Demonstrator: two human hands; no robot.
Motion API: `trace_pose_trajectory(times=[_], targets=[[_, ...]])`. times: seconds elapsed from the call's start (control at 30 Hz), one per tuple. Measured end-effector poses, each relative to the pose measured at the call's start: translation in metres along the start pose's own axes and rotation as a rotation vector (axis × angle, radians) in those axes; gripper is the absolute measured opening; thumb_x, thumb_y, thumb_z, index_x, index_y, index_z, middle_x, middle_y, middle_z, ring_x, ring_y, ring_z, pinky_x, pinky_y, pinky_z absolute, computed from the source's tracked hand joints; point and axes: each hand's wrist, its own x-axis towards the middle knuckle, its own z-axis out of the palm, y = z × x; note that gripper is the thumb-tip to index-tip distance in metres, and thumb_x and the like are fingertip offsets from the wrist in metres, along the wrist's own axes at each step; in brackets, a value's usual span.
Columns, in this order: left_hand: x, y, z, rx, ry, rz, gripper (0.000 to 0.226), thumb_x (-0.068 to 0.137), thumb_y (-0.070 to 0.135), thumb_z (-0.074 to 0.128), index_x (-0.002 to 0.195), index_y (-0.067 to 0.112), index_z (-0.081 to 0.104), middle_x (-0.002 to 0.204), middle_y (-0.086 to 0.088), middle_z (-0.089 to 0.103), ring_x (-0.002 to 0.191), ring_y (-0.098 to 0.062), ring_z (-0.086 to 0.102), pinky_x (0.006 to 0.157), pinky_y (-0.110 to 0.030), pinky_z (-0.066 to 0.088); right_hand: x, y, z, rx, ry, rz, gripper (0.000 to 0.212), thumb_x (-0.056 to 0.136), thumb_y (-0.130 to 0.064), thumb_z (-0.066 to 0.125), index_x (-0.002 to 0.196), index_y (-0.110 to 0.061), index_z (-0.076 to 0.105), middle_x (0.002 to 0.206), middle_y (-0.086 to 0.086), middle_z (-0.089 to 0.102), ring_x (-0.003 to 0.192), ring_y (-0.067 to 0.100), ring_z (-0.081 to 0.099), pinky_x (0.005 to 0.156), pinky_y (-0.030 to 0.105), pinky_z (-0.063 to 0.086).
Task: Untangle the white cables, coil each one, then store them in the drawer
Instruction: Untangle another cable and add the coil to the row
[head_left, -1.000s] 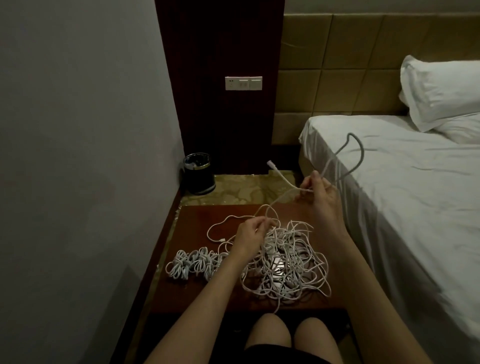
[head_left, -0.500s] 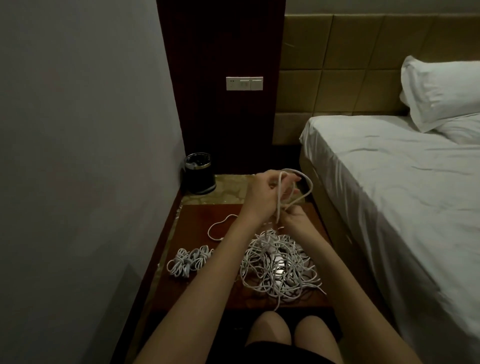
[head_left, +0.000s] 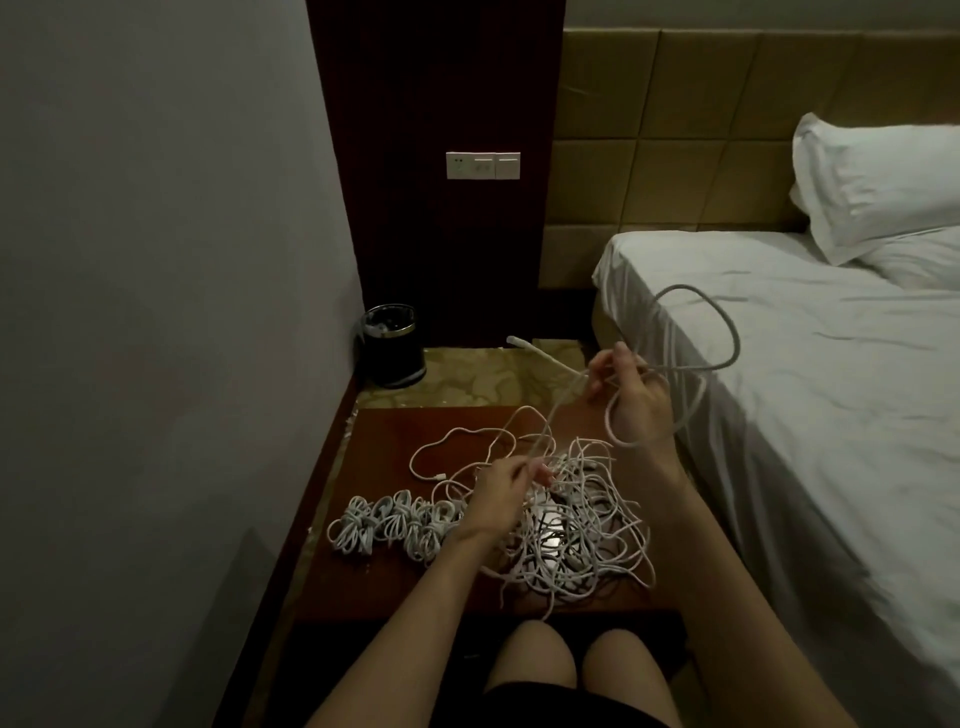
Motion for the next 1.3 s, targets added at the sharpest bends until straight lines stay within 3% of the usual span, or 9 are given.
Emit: trace_pose_trajectory(times=[0.13, 0.23, 0.4, 0.57, 0.7, 0.87, 1.1, 1.2, 1.3], targets=[[0.006, 0.022, -0.02, 0.018, 0.111, 0.069, 0.03, 0.102, 0.023, 0.047, 0.105, 0.008, 0.072, 0.095, 0.005, 0.071, 0.077, 0.007, 0.061, 0.07, -0.009, 0.049, -0.004, 0.01, -0.014, -0.248, 0.022, -0.211, 0.029, 0.1, -0.016, 0.048, 0.078, -0.012, 0.067, 0.068, 0.005, 0.061, 0.062, 0.01, 0.059, 0.058, 0.031, 0.049], [0.012, 0.052, -0.031, -0.048, 0.155, 0.146, 0.03, 0.102, 0.023, 0.047, 0.105, 0.004, 0.07, 0.082, -0.002, 0.07, 0.057, 0.007, 0.059, 0.052, -0.009, 0.044, -0.004, 0.03, -0.021, -0.415, -0.158, -0.047, 0.023, 0.092, -0.038, 0.059, 0.083, -0.019, 0.068, 0.078, 0.009, 0.068, 0.071, 0.03, 0.066, 0.064, 0.049, 0.055], [0.023, 0.094, -0.036, -0.117, 0.06, 0.209, 0.032, 0.099, 0.034, 0.052, 0.1, 0.009, 0.072, 0.063, 0.004, 0.058, 0.045, 0.002, 0.049, 0.045, -0.012, 0.036, -0.015, 0.037, -0.003, -0.456, -0.481, 0.059, 0.037, 0.076, -0.053, 0.063, 0.076, -0.016, 0.066, 0.059, -0.01, 0.065, 0.055, -0.001, 0.057, 0.055, 0.014, 0.043], [0.021, 0.092, -0.037, -0.287, 0.022, 0.187, 0.037, 0.097, 0.038, 0.049, 0.098, 0.006, 0.068, 0.068, 0.001, 0.06, 0.053, -0.003, 0.055, 0.053, -0.018, 0.043, -0.01, 0.039, 0.004, -0.374, -0.313, 0.008, 0.041, 0.092, -0.042, 0.048, 0.063, -0.016, 0.06, 0.049, -0.005, 0.056, 0.044, 0.0, 0.05, 0.045, 0.016, 0.038], [0.007, 0.06, -0.027, -0.362, 0.044, 0.192, 0.022, 0.097, 0.021, 0.056, 0.111, 0.009, 0.067, 0.101, -0.005, 0.071, 0.095, -0.02, 0.069, 0.085, -0.035, 0.057, -0.008, 0.028, -0.001, -0.244, -0.294, 0.027, 0.031, 0.101, -0.015, 0.044, 0.083, 0.002, 0.062, 0.048, -0.005, 0.058, 0.043, 0.001, 0.054, 0.043, 0.014, 0.041], [-0.001, 0.053, -0.015, -0.667, 0.214, 0.118, 0.019, 0.085, 0.004, 0.069, 0.1, 0.015, 0.069, 0.1, -0.006, 0.073, 0.09, -0.013, 0.071, 0.07, -0.019, 0.055, -0.005, 0.025, -0.004, -0.132, -0.14, 0.1, 0.029, 0.101, -0.012, 0.045, 0.082, 0.001, 0.063, 0.054, -0.001, 0.064, 0.048, 0.007, 0.061, 0.046, 0.018, 0.048], [0.005, 0.021, 0.0, -0.235, -0.014, 0.042, 0.011, 0.095, 0.028, 0.06, 0.092, 0.027, 0.07, 0.083, 0.01, 0.074, 0.091, -0.005, 0.07, 0.092, -0.029, 0.05, 0.003, -0.01, 0.002, 0.081, -0.116, 0.071, 0.033, 0.103, -0.017, 0.041, 0.079, -0.008, 0.062, 0.063, 0.001, 0.06, 0.054, 0.005, 0.058, 0.054, 0.016, 0.047], [0.006, 0.012, -0.011, -0.049, -0.016, 0.01, 0.021, 0.095, 0.035, 0.058, 0.096, 0.022, 0.075, 0.089, 0.012, 0.072, 0.088, 0.005, 0.063, 0.08, -0.015, 0.047, 0.004, -0.011, -0.003, 0.162, -0.04, 0.063, 0.035, 0.103, -0.018, 0.041, 0.078, -0.01, 0.065, 0.059, -0.003, 0.062, 0.056, 0.005, 0.058, 0.057, 0.018, 0.048], [0.008, 0.017, -0.023, 0.001, 0.054, 0.06, 0.027, 0.098, 0.028, 0.055, 0.102, 0.01, 0.075, 0.096, 0.0, 0.074, 0.076, 0.004, 0.064, 0.063, -0.007, 0.046, 0.001, 0.0, -0.016, -0.127, 0.018, -0.087, 0.033, 0.101, -0.021, 0.045, 0.082, -0.023, 0.072, 0.079, 0.004, 0.065, 0.069, 0.009, 0.064, 0.066, 0.028, 0.053]])
